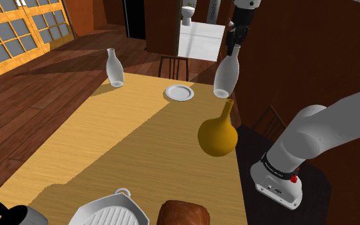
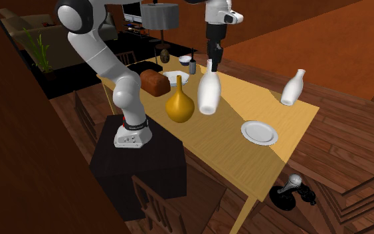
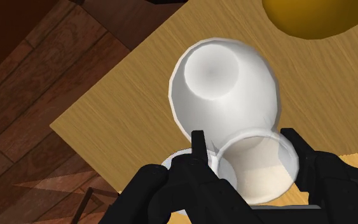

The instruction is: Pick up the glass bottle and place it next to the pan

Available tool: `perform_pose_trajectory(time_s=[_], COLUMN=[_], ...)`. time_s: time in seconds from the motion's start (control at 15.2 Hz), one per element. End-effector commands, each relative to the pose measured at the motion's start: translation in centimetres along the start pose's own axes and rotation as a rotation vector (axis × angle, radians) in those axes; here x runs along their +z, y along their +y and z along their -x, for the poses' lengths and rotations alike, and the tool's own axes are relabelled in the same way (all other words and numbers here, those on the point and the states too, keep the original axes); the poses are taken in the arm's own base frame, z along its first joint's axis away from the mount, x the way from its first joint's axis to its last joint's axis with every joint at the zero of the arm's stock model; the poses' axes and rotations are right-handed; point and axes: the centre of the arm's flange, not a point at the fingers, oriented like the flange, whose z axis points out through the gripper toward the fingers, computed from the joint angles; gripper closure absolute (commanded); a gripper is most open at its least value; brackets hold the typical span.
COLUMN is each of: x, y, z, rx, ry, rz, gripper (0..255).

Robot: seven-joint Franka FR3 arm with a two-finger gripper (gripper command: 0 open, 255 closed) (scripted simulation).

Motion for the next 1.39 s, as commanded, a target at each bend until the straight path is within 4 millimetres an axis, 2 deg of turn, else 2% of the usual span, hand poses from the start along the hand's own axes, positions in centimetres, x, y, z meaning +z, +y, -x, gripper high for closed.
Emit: perform_pose_trajectory(time_s=[0.0,1.32], x=[-1.2,-11.7], y=[0.0,0.3], z=[0.0,0.0], rx=[0.0,0.0], ry=[0.0,0.0], rz=[0.0,0.0], gripper=[255,255])
